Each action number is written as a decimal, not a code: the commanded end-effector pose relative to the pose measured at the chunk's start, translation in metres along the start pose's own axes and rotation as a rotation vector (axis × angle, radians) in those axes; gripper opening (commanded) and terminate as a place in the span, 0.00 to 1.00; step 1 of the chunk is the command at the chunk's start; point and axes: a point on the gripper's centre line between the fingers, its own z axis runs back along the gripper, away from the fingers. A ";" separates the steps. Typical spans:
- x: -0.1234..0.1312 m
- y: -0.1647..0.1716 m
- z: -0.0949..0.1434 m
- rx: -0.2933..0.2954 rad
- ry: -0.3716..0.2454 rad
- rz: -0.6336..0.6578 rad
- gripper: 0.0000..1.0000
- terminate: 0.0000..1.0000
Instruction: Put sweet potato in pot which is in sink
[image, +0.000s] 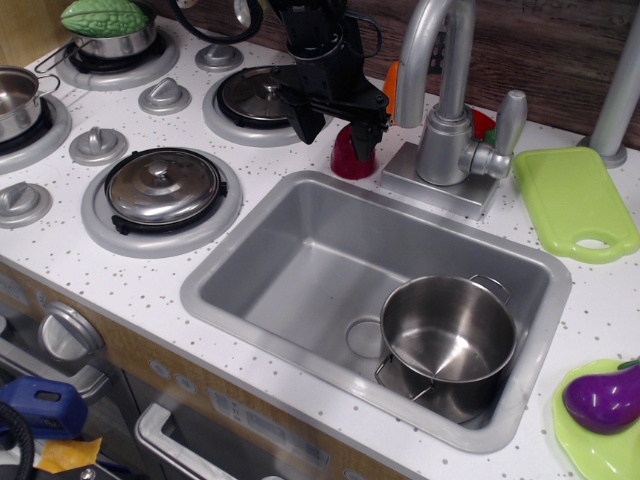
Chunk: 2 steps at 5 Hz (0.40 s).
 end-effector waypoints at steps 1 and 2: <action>0.000 0.000 0.000 0.000 0.000 0.000 1.00 0.00; 0.009 0.006 -0.006 -0.010 -0.016 -0.027 1.00 0.00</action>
